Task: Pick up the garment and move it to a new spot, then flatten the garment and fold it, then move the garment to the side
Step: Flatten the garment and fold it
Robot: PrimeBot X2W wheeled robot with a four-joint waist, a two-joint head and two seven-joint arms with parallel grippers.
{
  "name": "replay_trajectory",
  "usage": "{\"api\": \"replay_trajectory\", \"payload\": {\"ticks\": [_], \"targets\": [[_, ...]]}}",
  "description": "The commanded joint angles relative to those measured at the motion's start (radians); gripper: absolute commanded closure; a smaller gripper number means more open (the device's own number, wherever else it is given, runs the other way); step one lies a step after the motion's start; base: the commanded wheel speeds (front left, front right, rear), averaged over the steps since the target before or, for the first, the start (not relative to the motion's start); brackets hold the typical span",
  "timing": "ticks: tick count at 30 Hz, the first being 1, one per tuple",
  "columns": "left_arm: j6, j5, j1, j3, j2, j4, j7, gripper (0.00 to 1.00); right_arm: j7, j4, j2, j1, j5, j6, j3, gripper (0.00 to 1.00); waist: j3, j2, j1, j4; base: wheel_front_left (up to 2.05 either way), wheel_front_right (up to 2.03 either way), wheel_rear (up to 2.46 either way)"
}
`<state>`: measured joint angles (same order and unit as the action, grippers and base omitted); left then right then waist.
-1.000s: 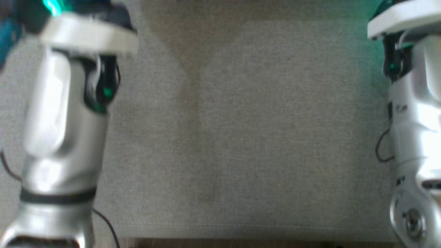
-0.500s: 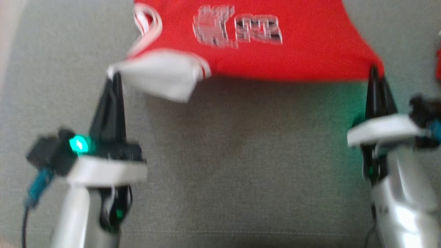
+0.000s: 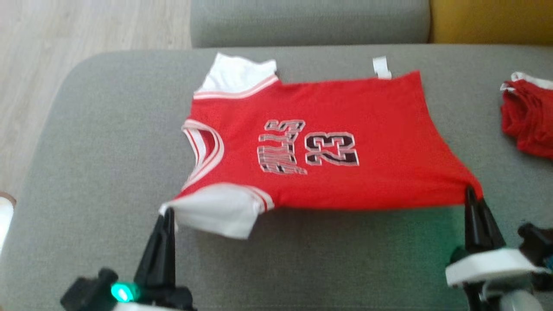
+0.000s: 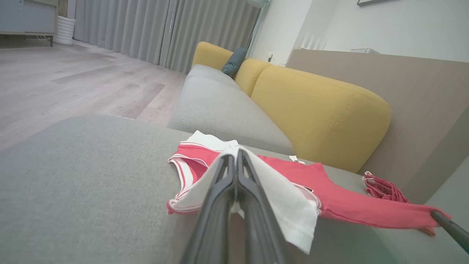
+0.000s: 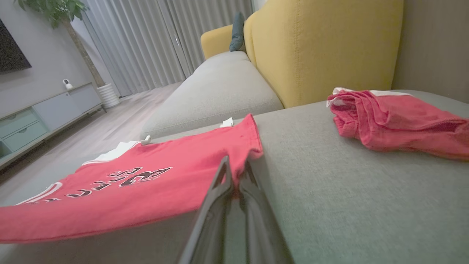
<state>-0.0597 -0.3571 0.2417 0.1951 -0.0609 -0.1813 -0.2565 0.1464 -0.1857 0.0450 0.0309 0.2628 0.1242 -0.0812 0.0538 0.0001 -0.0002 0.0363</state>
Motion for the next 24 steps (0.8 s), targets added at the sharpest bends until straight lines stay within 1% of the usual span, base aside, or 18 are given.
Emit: {"api": "replay_trajectory", "payload": {"ticks": [1,5,8,10,16,20,24], "targets": [[0.008,-0.012,-0.008,-0.021,0.006,-0.045,-0.005,1.0,-0.014,0.057,0.005,0.001,0.003,0.007,0.013,1.0,-0.014,-0.0001,0.0002,0.002,0.0,0.0,0.0],[0.023,-0.039,0.05,-0.006,0.007,-0.049,-0.002,1.0,-0.068,0.116,0.005,0.084,0.015,0.007,0.005,1.0,-0.018,-0.0001,0.0002,0.005,0.0,0.0,0.0],[0.023,-0.043,0.06,0.006,0.007,-0.028,0.001,1.0,-0.097,0.114,0.005,0.112,0.037,0.007,0.005,1.0,-0.005,-0.0001,0.0002,0.003,0.0,0.0,0.0],[0.017,-0.047,0.049,0.019,0.008,-0.009,0.0,1.0,-0.107,0.095,0.005,0.111,0.049,0.007,0.005,1.0,0.004,-0.0001,0.0002,0.002,0.0,0.0,0.0],[0.007,-0.058,-0.007,0.049,0.008,0.1,0.008,1.0,-0.108,-0.014,0.005,0.06,0.05,0.007,0.012,1.0,0.034,-0.0001,0.0002,0.004,0.0,0.0,0.0],[0.002,-0.062,-0.053,0.051,0.009,0.152,0.004,1.0,-0.09,-0.064,0.005,0.018,0.05,0.007,0.018,1.0,0.059,-0.0001,0.0002,0.006,0.0,0.0,0.0],[0.0,-0.067,-0.116,0.042,0.009,0.18,0.0,1.0,-0.076,-0.087,0.005,-0.022,0.057,0.007,0.022,1.0,0.083,-0.0001,0.0002,0.007,0.0,0.0,0.0]]}}
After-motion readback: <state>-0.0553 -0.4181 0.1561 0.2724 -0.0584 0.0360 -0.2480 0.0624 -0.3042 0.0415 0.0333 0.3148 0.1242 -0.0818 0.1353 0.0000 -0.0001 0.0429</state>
